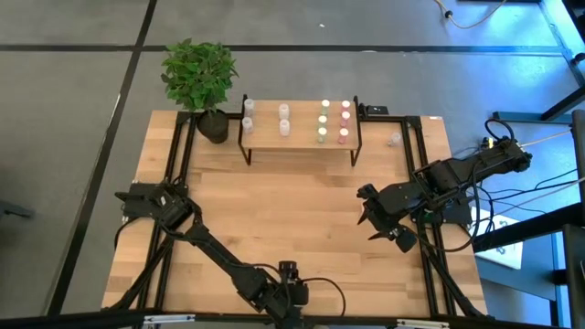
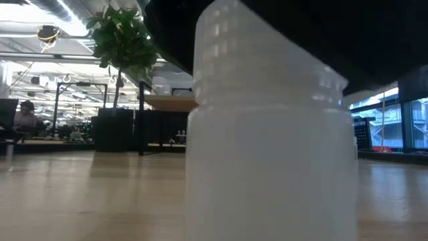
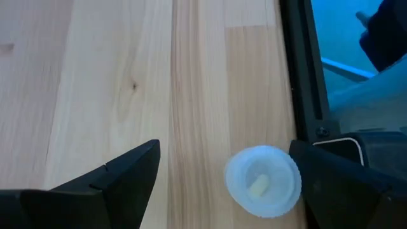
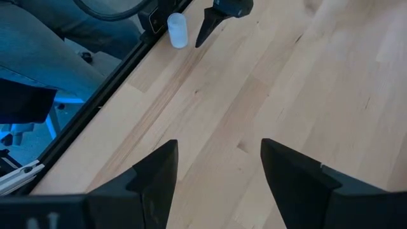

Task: Pick and place medicine bottles onto shelf by color
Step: Put the white pill bottle on the shelf aligned with the other white pill bottles

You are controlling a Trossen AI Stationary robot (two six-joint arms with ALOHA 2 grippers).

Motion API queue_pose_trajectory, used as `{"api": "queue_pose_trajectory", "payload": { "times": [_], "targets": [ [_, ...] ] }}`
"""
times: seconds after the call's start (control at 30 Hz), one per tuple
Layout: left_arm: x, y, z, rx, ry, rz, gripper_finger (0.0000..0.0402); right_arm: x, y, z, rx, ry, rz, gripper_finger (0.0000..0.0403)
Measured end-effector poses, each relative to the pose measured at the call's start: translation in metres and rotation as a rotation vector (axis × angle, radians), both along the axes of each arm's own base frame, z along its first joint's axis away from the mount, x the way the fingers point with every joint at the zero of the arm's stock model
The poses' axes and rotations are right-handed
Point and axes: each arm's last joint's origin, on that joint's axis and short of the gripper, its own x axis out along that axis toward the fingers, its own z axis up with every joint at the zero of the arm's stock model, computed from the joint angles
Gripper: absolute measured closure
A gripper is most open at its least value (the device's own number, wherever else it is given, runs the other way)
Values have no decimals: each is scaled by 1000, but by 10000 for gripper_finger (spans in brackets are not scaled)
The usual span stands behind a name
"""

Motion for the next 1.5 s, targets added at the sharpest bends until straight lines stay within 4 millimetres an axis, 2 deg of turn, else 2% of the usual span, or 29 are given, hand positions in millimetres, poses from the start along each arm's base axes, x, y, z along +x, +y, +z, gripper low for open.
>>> {"api": "queue_pose_trajectory", "payload": {
  "times": [0.6,1.5],
  "targets": [
    [-4,-5,0,-20,3,9,64,0,0,0,0,0,0,176],
    [-6,-6,-1,-65,34,21,189,0,0,0,0,0,0,176]
  ]
}}
